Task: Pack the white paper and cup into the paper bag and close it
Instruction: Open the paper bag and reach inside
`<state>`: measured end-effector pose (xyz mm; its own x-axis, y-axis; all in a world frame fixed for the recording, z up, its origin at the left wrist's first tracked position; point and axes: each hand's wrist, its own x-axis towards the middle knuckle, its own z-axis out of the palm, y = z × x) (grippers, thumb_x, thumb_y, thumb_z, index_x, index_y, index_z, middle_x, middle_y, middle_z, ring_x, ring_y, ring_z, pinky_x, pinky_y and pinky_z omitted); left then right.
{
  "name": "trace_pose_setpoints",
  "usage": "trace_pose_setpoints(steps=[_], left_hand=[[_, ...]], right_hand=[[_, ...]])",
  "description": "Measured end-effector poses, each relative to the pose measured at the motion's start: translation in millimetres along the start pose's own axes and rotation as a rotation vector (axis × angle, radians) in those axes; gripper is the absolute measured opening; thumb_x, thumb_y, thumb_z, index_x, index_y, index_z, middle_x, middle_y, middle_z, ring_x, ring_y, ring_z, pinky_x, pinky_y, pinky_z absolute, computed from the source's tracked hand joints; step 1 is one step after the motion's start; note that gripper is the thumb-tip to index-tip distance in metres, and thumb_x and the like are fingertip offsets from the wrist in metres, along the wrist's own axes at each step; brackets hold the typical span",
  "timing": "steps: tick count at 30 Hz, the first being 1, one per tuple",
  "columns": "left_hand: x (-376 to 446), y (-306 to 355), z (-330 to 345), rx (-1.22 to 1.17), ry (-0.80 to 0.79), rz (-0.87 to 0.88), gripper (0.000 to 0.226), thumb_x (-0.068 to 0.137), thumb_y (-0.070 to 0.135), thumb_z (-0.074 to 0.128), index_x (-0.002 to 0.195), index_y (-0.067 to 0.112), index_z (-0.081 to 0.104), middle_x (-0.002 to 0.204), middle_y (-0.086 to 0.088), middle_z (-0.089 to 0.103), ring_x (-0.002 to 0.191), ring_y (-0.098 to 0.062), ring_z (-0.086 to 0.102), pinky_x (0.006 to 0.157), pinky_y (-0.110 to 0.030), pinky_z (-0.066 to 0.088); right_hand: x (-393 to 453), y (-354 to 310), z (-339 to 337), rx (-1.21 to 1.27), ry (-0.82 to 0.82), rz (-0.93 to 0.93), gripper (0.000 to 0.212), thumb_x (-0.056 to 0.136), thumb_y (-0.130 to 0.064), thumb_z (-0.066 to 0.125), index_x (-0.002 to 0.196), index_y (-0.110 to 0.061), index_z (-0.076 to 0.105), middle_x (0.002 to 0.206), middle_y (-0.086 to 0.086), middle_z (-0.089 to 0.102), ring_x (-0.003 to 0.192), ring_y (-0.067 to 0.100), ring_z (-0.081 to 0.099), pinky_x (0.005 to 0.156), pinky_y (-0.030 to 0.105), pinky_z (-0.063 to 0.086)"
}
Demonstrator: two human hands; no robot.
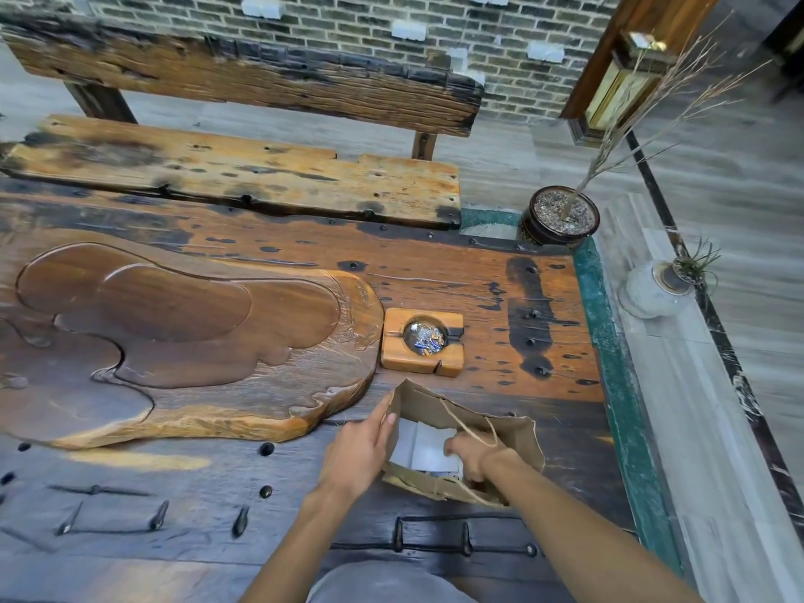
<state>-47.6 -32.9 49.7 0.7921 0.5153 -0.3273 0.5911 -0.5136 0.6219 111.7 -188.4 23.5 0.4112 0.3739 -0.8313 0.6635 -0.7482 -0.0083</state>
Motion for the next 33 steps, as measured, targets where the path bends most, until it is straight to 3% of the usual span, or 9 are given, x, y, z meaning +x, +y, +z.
trace_pose_setpoints(steps=[5,8,10,13,18,24,29,31,33], left_hand=[[1,-3,-2,-0.017,-0.018,-0.010,0.047,0.102,0.047,0.029,0.149,0.044,0.027,0.064,-0.003,0.060,0.075,-0.028,0.064,0.063,-0.039,0.047],[1,-4,-2,-0.037,-0.023,-0.005,0.047,0.102,0.048,0.030,0.149,0.045,0.028,0.067,-0.006,0.064,0.075,-0.028,0.064,0.069,-0.042,0.052],[2,-7,-1,-0.081,-0.036,-0.015,0.047,0.102,0.047,0.032,0.148,0.044,0.030,0.072,-0.009,0.067,0.076,-0.028,0.064,0.071,-0.043,0.053],[5,-12,0,-0.118,-0.057,0.001,0.048,0.101,0.049,0.032,0.148,0.045,0.030,0.072,-0.006,0.069,0.074,-0.025,0.066,0.073,-0.046,0.055],[6,-13,-3,-0.113,-0.054,0.000,0.044,0.102,0.046,0.034,0.146,0.043,0.036,0.064,-0.002,0.063,0.066,-0.022,0.062,0.065,-0.042,0.052],[7,-14,-3,-0.139,-0.066,-0.032,0.044,0.101,0.047,0.034,0.144,0.039,0.041,0.069,-0.006,0.068,0.069,-0.023,0.064,0.064,-0.043,0.050],[7,-12,-5,-0.151,-0.079,-0.044,0.055,0.093,0.063,0.026,0.144,0.046,0.034,0.087,0.001,0.075,0.084,-0.021,0.068,0.077,-0.047,0.056],[6,-9,-6,-0.151,-0.081,-0.038,0.053,0.094,0.061,0.027,0.144,0.046,0.035,0.078,0.001,0.072,0.081,-0.021,0.068,0.075,-0.046,0.056],[4,-8,-6,-0.167,-0.084,-0.040,0.048,0.098,0.054,0.032,0.145,0.045,0.035,0.072,0.000,0.070,0.078,-0.021,0.067,0.075,-0.045,0.056]], right_hand=[[5,-4,-6,-0.045,-0.033,-0.071,0.060,0.090,-0.008,0.061,0.145,-0.023,0.043,0.148,0.013,0.043,0.136,0.034,0.044,0.110,0.038,0.040],[20,0,0,-0.166,-0.025,-0.107,0.044,0.085,-0.014,0.066,0.124,-0.032,0.059,0.147,0.014,0.046,0.131,0.034,0.048,0.108,0.040,0.043],[8,-5,-8,-0.159,-0.040,-0.086,0.044,0.090,-0.009,0.063,0.130,-0.024,0.052,0.144,0.013,0.047,0.127,0.032,0.051,0.100,0.032,0.046],[-17,-16,-28,0.045,-0.058,-0.106,0.025,0.098,-0.003,0.050,0.119,-0.016,0.044,0.136,0.009,0.049,0.117,0.029,0.053,0.072,0.015,0.041],[19,-9,-6,-0.028,-0.054,-0.074,0.046,0.092,-0.012,0.064,0.135,-0.011,0.049,0.141,0.017,0.048,0.128,0.033,0.050,0.101,0.034,0.043],[46,-2,9,-0.007,0.012,-0.145,0.024,0.094,-0.020,0.054,0.112,-0.010,0.066,0.120,0.016,0.067,0.109,0.032,0.062,0.094,0.042,0.052],[68,9,20,0.029,0.046,-0.169,0.031,0.089,-0.017,0.047,0.103,-0.002,0.070,0.108,0.023,0.070,0.105,0.041,0.064,0.088,0.047,0.054],[61,8,13,0.057,0.040,-0.180,0.030,0.087,-0.013,0.048,0.100,0.007,0.066,0.107,0.030,0.067,0.106,0.046,0.062,0.079,0.046,0.053],[39,2,-1,0.127,0.060,-0.167,0.031,0.091,-0.015,0.052,0.106,0.008,0.067,0.113,0.029,0.067,0.109,0.042,0.063,0.088,0.048,0.053]])
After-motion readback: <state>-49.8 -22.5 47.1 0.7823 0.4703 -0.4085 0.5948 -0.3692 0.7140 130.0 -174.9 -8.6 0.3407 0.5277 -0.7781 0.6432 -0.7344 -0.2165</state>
